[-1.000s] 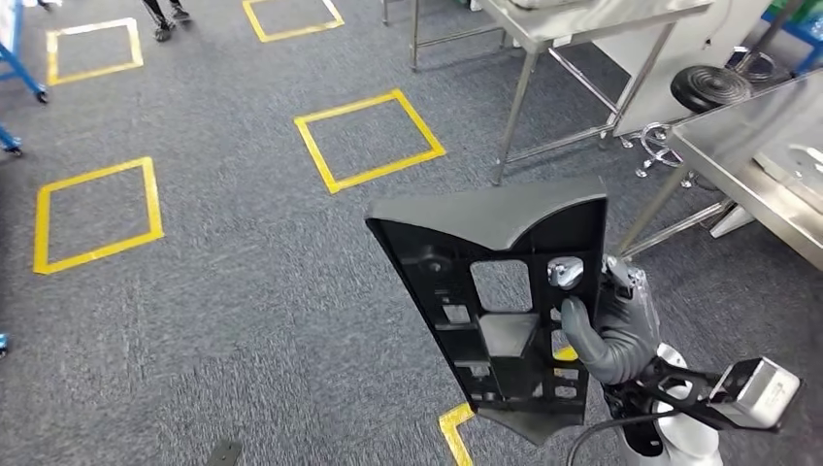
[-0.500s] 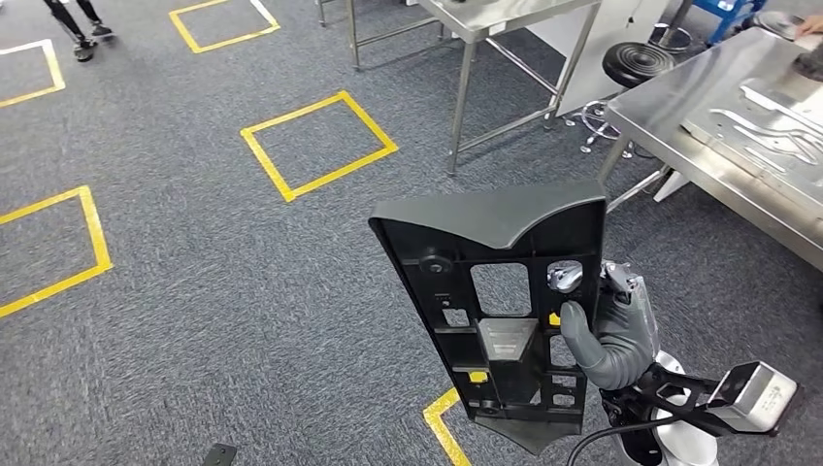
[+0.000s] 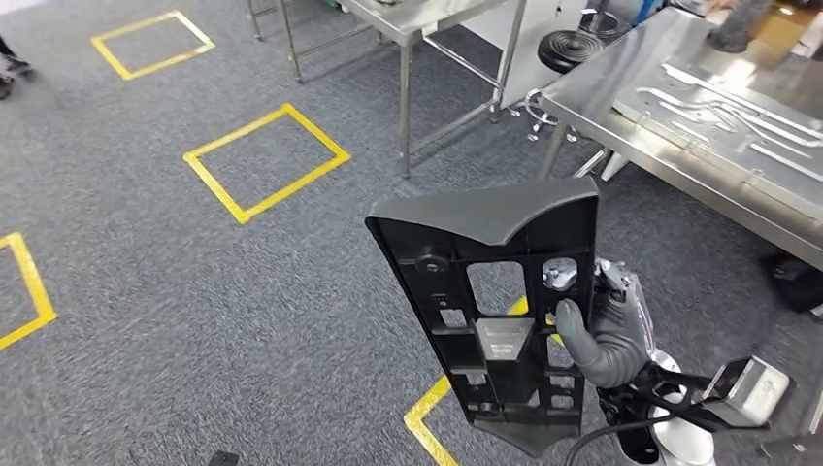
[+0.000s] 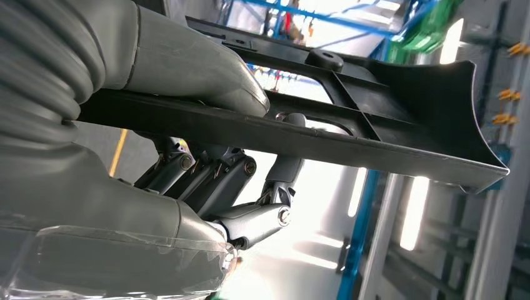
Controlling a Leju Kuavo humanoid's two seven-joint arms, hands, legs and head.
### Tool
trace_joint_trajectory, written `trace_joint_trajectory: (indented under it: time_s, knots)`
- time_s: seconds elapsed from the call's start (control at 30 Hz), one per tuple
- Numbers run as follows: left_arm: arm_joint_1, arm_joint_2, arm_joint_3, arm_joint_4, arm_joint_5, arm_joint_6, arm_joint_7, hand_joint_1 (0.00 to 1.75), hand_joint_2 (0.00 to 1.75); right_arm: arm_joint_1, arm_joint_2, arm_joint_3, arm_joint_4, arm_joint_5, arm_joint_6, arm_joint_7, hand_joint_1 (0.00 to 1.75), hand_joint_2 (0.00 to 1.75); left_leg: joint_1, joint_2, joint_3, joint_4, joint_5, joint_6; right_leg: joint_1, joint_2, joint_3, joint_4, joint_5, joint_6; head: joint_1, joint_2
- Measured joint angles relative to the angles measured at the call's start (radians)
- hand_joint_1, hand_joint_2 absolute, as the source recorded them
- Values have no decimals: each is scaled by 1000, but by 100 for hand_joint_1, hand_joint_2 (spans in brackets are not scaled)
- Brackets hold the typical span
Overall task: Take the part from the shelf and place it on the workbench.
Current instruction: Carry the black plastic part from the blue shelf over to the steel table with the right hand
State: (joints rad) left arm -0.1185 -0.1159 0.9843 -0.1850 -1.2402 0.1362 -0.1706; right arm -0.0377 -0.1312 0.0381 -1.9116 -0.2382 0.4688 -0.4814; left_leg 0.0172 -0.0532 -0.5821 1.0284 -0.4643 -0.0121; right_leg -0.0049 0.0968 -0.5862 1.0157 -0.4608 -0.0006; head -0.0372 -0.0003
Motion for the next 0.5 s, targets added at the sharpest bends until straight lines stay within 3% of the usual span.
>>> trace_joint_trajectory:
  time_s: [0.07,0.13,0.2,0.27,0.3,0.33,0.37,0.43,0.5]
  knots:
    - [0,-1,0,0,-2,1,0,0,175,-1,0,0,0,-1,0,0,175,175,-3,11,2,-5,-1,13,-3,15,-6,-1,2,12,0,0]
    - [-2,-2,0,0,-5,1,1,0,175,-2,-1,0,0,-2,-1,0,175,175,-3,29,6,-13,3,26,-3,-13,-17,21,-13,22,0,0]
    - [-3,-2,0,0,-7,1,2,0,175,-5,-1,0,-1,-3,-2,1,175,175,-4,49,9,-18,4,36,-2,-65,-63,117,-65,29,0,0]
    - [-1,-1,0,0,-6,1,6,0,175,-7,-1,0,0,-5,-2,4,175,175,-8,70,9,-18,1,41,-6,-85,-129,245,-116,34,0,0]
    - [-1,-1,1,0,-5,1,7,0,175,-7,-1,0,0,-5,-2,6,175,175,-9,81,10,-17,0,42,-7,-87,-146,277,-119,35,0,0]
    - [-1,-1,1,0,-3,1,7,0,175,-8,-1,0,1,-6,-1,9,175,175,-10,92,11,-17,-2,42,-8,-90,-143,269,-104,34,0,0]
    - [-2,-1,1,0,-1,1,8,0,175,-10,-1,0,1,-9,0,13,175,175,-10,101,13,-17,-4,41,-7,-94,-121,224,-75,32,0,0]
    - [-3,-2,1,0,3,2,6,0,175,-25,-2,0,5,-17,6,18,175,175,-14,120,20,-17,-9,37,0,-129,-48,83,-14,20,0,0]
    - [-4,-2,1,0,4,4,2,0,175,-48,-3,0,10,-27,13,22,175,175,-17,137,25,-17,-14,29,11,-155,-9,3,7,8,0,0]
